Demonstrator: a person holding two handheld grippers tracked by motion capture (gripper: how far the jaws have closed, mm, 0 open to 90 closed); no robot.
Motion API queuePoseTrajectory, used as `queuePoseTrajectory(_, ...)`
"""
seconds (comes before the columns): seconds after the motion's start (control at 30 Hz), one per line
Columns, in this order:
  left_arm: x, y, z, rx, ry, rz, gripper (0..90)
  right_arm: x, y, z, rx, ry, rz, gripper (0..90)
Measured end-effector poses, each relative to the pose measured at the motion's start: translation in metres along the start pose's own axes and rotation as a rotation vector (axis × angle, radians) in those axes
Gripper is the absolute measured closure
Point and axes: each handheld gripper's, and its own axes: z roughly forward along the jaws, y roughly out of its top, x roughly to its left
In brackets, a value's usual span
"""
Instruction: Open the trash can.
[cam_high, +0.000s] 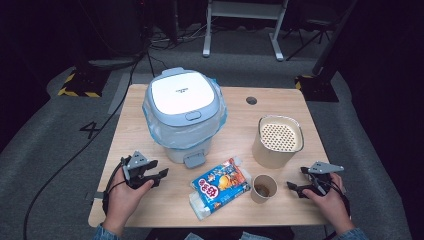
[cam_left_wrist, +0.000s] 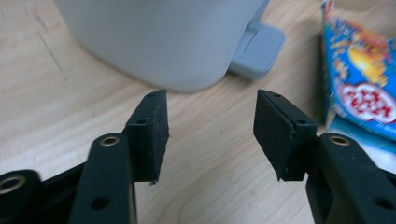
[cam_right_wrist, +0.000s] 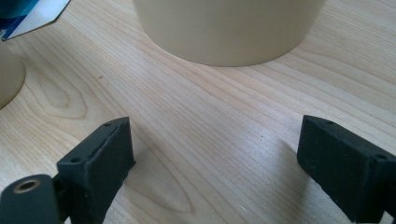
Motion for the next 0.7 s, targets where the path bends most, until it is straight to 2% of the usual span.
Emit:
queuePoseTrajectory(0.2,0.001,0.019,-0.007,-0.03,-0.012,0.012,48.6,-0.001,0.0,0.0,-0.003,0.005,-0.001,12.8)
queuePoseTrajectory(0.23,0.002,0.025,-0.01,-0.05,-0.017,0.011,49.1,-0.002,-0.001,-0.001,-0.006,0.006,0.002,14.3)
queuePoseTrajectory(0.3,0.003,0.028,-0.011,-0.059,-0.019,0.013,49.2,-0.002,-0.001,-0.001,-0.007,0.005,0.001,14.8)
queuePoseTrajectory(0.53,0.002,0.052,-0.025,-0.118,-0.008,0.027,49.2,-0.002,-0.001,-0.001,-0.008,0.004,0.002,14.8)
queuePoseTrajectory(0.57,0.001,0.06,-0.03,-0.138,-0.008,0.03,50.0,-0.002,-0.001,-0.001,-0.008,0.004,0.002,14.8)
queuePoseTrajectory(0.7,-0.002,0.071,-0.037,-0.159,-0.01,0.046,51.3,-0.002,-0.001,-0.001,-0.008,0.005,0.002,14.9)
